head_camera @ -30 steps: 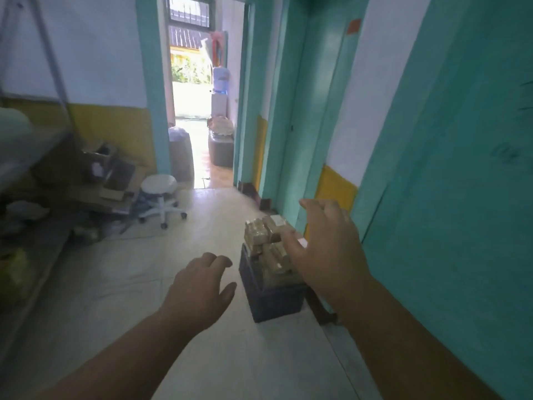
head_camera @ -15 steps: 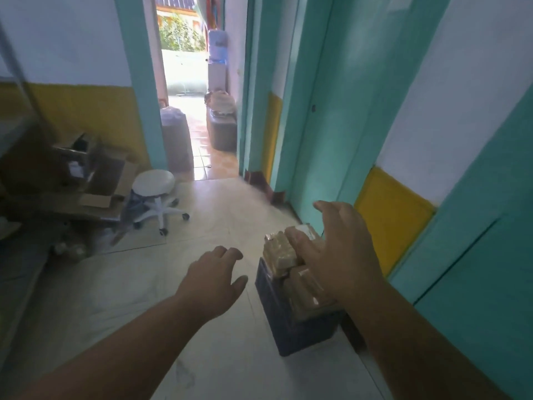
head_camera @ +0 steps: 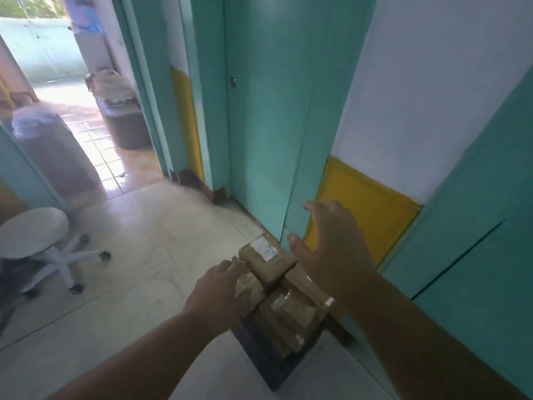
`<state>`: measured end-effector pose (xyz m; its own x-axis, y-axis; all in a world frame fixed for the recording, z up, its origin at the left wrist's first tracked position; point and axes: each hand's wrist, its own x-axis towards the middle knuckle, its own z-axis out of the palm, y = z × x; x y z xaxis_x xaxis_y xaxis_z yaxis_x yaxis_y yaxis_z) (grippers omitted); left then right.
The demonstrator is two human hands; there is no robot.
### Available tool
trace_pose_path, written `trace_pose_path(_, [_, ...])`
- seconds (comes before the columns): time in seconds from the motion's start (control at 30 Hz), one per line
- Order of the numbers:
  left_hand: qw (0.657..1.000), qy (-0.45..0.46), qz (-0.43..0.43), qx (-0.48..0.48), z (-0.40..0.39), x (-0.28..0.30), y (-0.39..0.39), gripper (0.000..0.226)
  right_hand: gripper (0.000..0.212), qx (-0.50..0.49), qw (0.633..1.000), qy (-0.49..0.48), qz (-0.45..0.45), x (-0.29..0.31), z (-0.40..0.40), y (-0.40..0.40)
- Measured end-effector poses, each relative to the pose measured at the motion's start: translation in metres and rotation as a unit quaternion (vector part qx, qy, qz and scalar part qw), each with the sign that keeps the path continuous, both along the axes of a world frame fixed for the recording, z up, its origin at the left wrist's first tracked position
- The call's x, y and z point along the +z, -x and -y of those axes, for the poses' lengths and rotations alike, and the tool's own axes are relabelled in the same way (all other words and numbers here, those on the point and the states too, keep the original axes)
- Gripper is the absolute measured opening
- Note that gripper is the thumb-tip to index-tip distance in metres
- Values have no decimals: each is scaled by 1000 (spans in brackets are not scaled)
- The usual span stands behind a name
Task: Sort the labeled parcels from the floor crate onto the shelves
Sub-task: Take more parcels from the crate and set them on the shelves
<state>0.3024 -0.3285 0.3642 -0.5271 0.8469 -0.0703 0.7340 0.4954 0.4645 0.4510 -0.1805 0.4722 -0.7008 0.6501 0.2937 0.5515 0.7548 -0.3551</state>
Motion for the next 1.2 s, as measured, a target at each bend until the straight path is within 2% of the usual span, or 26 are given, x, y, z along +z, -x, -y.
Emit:
trace_pose_path(0.13, [997, 37, 12, -70, -52, -19, 47, 47, 57, -48, 998, 29, 18, -31, -28, 39])
trace_pose_path(0.3, [980, 76, 26, -183, -111, -57, 104, 61, 61, -185, 981, 47, 25, -62, -39, 70])
trace_pose_path(0.43, [957, 85, 35, -275, -142, -73, 136, 47, 59, -267, 960, 81, 39, -85, -35, 88])
trace_pose_path(0.6, [927, 133, 78, -341, -166, -116, 142, 33, 56, -352, 924, 129, 74, -137, -28, 81])
trace_pose_path(0.7, [915, 159, 108, -354, -180, -154, 133, 23, 54, -385, 903, 165, 95, -183, -28, 69])
trace_pose_path(1.0, [915, 210, 131, -318, -213, -294, 102, 36, 55, -386, 873, 274, 120, -349, -49, 46])
trace_pose_path(1.2, [929, 228, 182, -226, -219, -352, 74, 46, 57, -370, 859, 315, 158, -420, -69, 34])
